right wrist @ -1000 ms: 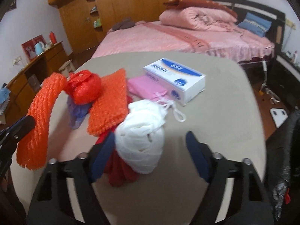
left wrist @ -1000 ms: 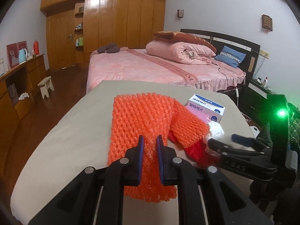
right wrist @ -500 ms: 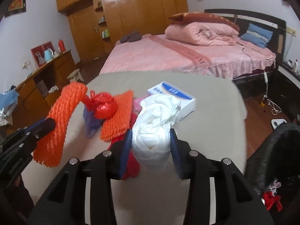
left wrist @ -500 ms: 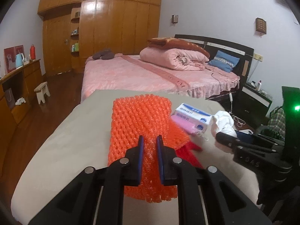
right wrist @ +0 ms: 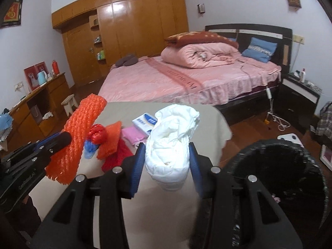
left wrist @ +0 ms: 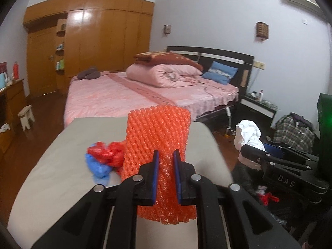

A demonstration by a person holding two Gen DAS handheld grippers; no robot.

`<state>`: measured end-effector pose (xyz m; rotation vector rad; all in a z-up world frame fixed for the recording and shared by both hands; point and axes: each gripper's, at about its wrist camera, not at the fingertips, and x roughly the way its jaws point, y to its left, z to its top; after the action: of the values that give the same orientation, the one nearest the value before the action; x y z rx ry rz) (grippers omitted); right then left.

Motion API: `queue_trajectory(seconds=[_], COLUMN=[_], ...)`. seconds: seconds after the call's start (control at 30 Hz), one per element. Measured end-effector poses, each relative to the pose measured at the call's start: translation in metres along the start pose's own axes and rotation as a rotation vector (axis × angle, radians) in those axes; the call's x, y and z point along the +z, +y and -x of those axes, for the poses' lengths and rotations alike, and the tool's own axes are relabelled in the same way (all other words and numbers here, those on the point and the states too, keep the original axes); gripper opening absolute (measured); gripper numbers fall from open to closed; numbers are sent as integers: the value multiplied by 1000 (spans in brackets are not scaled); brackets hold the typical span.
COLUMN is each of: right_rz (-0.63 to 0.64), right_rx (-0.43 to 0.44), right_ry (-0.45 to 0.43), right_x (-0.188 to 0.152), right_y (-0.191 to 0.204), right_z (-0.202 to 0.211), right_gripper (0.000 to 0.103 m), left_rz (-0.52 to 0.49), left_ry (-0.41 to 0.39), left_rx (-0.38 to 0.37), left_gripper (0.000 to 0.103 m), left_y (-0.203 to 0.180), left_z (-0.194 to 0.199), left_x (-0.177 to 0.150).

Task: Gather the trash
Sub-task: 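Carry the orange mesh and white bag over the bin and release both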

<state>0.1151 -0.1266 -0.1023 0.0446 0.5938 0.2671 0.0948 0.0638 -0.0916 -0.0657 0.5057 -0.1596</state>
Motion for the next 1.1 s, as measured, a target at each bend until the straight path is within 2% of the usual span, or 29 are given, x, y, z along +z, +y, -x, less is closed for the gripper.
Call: queue_trajectory(seconds=[0.7, 1.1], right_rz=[-111, -163], right_rx=[-268, -379], right_ry=[-52, -38], right_x=[-36, -62], right_y=[-120, -174], right_z=[79, 97], right_gripper=[41, 42], left_rz=[-128, -179], left_ry=[-5, 58], left_rx=[-278, -402], left_gripper=[14, 14], left_y=[-137, -203], left_z=[-15, -48], left_x=[11, 5])
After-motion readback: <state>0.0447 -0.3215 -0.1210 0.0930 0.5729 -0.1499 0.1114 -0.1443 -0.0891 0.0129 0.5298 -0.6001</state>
